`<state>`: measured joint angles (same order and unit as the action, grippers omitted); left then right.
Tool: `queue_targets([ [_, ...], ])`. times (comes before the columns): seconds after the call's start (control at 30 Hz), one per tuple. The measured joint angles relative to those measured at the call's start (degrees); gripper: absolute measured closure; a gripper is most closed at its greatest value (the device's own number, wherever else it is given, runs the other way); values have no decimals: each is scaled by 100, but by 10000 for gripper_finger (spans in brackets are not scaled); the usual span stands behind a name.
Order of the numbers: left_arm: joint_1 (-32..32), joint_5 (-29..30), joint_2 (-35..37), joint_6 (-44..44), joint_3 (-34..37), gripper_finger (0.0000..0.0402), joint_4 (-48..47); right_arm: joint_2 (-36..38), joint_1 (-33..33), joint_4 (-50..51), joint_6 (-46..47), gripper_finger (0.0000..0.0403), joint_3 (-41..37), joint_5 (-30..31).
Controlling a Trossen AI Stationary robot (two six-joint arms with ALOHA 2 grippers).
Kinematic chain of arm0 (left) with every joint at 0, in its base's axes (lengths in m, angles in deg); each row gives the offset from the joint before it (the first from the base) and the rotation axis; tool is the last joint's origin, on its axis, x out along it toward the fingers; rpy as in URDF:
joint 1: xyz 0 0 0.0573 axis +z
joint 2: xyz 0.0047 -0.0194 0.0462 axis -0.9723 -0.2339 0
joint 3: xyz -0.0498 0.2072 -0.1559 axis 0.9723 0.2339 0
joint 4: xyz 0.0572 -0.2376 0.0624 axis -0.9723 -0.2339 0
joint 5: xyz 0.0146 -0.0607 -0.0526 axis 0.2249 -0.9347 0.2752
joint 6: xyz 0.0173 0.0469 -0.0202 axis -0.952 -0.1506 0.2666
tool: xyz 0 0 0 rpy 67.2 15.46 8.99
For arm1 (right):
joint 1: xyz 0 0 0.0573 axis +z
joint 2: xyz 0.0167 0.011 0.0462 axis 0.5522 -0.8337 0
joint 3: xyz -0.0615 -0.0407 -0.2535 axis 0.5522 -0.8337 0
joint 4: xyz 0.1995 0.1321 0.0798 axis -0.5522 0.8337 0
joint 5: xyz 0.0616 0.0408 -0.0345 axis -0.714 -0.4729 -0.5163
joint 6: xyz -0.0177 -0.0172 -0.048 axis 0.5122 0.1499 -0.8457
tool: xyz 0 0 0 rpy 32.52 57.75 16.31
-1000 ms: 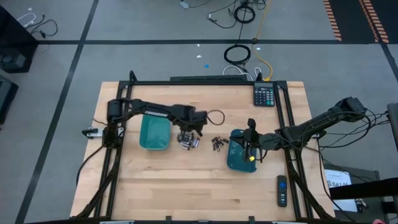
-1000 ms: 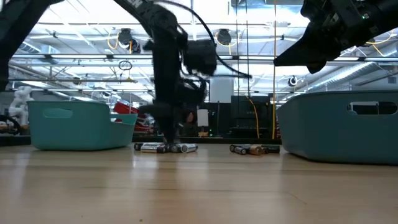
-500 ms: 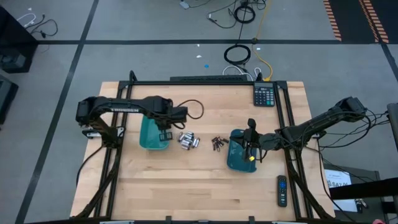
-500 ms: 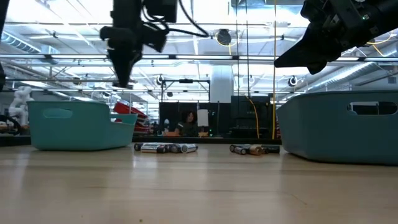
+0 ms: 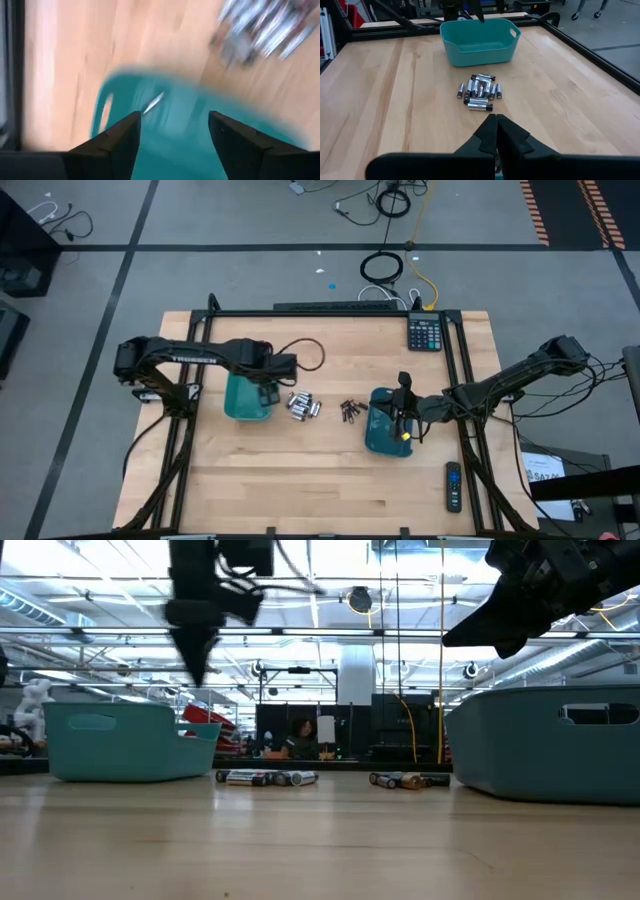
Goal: Sort batteries
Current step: Put the silver battery into the green bin
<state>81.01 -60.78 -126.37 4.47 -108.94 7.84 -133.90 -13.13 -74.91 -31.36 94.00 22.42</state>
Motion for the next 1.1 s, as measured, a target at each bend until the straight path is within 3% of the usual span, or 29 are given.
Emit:
queue_targets([
  [0.13,-220,-161,-323,-295,-7,173,787,0,0,0,21,403,0,-1],
  [0.53,-234,-258,-1556,-564,-1,225,1308,0,124,57,106,403,0,1],
  [1.1,416,-984,-1646,-813,584,265,2000,0,304,122,174,403,-2,204],
])
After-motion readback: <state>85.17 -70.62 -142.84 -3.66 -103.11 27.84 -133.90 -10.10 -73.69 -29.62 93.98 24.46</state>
